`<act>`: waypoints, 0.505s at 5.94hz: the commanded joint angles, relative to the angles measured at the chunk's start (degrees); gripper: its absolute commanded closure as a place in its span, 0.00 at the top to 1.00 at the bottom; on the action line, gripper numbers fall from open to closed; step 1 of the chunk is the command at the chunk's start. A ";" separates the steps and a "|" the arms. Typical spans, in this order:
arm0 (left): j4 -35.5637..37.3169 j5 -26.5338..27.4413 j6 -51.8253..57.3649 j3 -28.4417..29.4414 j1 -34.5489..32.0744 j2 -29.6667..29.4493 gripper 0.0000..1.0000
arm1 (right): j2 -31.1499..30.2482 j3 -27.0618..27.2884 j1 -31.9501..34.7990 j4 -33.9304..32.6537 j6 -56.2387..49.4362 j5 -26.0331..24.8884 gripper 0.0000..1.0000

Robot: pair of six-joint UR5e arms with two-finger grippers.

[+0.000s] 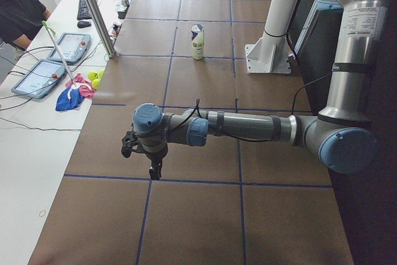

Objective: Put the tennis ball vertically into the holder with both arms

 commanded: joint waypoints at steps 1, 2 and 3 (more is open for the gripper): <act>2.36 0.92 4.98 0.13 -0.41 1.55 1.00 | -0.21 -0.08 0.02 -0.18 0.08 0.04 1.00; 1.93 1.18 4.89 -0.30 -0.24 2.35 1.00 | 0.40 0.27 0.10 -0.26 0.26 0.65 1.00; 1.92 1.27 4.89 -0.30 -0.06 2.35 1.00 | 0.76 0.27 0.19 -0.35 0.26 0.66 1.00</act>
